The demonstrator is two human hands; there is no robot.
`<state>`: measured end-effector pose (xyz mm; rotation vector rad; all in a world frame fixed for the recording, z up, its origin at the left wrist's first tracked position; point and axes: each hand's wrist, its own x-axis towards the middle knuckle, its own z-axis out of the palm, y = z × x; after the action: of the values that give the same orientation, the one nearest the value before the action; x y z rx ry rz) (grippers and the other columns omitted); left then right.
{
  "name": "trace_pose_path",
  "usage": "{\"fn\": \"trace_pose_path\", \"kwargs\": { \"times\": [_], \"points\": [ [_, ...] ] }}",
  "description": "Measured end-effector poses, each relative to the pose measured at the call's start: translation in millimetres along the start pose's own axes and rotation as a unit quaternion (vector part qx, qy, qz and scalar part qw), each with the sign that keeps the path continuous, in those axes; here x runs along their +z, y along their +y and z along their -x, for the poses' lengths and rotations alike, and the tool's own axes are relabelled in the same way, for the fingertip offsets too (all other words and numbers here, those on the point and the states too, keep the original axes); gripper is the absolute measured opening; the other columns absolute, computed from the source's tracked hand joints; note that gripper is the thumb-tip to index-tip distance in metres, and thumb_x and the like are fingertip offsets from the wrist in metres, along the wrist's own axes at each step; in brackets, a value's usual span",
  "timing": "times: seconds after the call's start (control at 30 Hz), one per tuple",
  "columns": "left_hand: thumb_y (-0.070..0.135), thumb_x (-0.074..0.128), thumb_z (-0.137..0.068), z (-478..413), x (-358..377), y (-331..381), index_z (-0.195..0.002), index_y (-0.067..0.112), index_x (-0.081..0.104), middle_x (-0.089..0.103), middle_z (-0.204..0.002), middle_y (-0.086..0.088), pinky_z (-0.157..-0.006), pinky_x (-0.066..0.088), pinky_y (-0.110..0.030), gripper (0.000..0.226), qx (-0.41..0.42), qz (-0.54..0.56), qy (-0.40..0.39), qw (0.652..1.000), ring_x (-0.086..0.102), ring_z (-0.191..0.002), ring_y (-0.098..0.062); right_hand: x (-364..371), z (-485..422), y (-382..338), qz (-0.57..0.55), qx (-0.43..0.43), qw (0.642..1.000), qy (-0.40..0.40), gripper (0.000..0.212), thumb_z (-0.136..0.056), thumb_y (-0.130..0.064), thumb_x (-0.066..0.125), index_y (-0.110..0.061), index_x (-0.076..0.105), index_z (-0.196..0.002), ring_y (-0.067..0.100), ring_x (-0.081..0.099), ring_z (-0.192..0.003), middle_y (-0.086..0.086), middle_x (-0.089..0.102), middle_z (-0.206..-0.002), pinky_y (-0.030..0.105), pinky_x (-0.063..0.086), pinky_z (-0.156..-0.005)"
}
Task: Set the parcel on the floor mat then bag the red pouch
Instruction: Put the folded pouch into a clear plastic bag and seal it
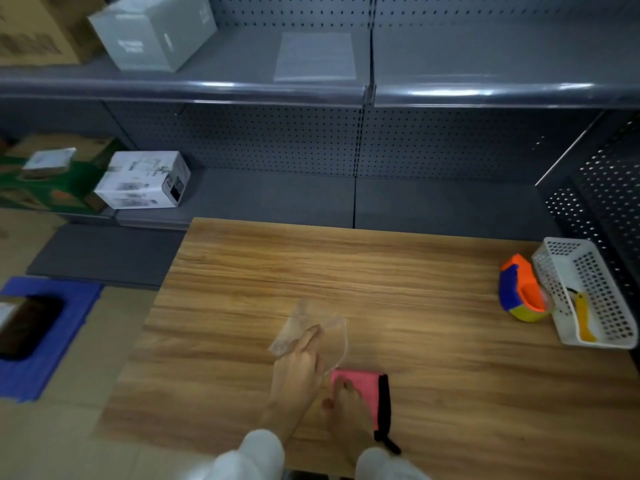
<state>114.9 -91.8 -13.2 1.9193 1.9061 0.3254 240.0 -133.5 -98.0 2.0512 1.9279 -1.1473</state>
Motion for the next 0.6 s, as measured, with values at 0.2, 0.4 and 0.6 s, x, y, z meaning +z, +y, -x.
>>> {"fn": "trace_pose_path", "kwargs": {
  "times": [0.2,0.4,0.6],
  "points": [
    [0.020,0.053,-0.085,2.3,3.7,-0.9,-0.140,0.018,0.051,0.049,-0.147,0.010,-0.081,0.054,-0.030,0.055,0.035,-0.008,-0.020,0.999,0.062,-0.112,-0.015,7.4,-6.7,-0.3,0.092,-0.040,0.995,0.026,0.052,-0.101,-0.015,0.039,-0.012,0.027,-0.152,0.024,0.052,-0.128,0.010,0.046,-0.147,0.033,0.042,-0.106],
    [0.017,0.060,-0.081,5.8,9.1,0.7,-0.137,0.015,0.055,0.054,-0.143,0.007,-0.077,0.056,-0.027,0.056,0.052,-0.012,-0.011,0.999,0.066,-0.104,-0.014,-16.3,6.7,21.7,-0.071,-0.027,0.995,0.065,0.010,-0.092,-0.029,0.057,-0.035,0.048,-0.093,0.015,0.066,-0.083,-0.008,0.065,-0.094,0.030,0.053,-0.067],
    [0.019,0.061,-0.079,0.9,8.8,-0.5,-0.128,0.017,0.062,0.057,-0.139,0.009,-0.075,0.056,-0.025,0.050,0.069,-0.035,-0.001,0.997,0.066,-0.098,-0.013,-34.0,24.5,90.3,-0.161,-0.067,0.977,0.123,0.045,-0.083,-0.005,0.061,-0.049,0.054,-0.090,0.003,0.057,-0.085,-0.011,0.057,-0.101,0.020,0.047,-0.073]
  ]
}}
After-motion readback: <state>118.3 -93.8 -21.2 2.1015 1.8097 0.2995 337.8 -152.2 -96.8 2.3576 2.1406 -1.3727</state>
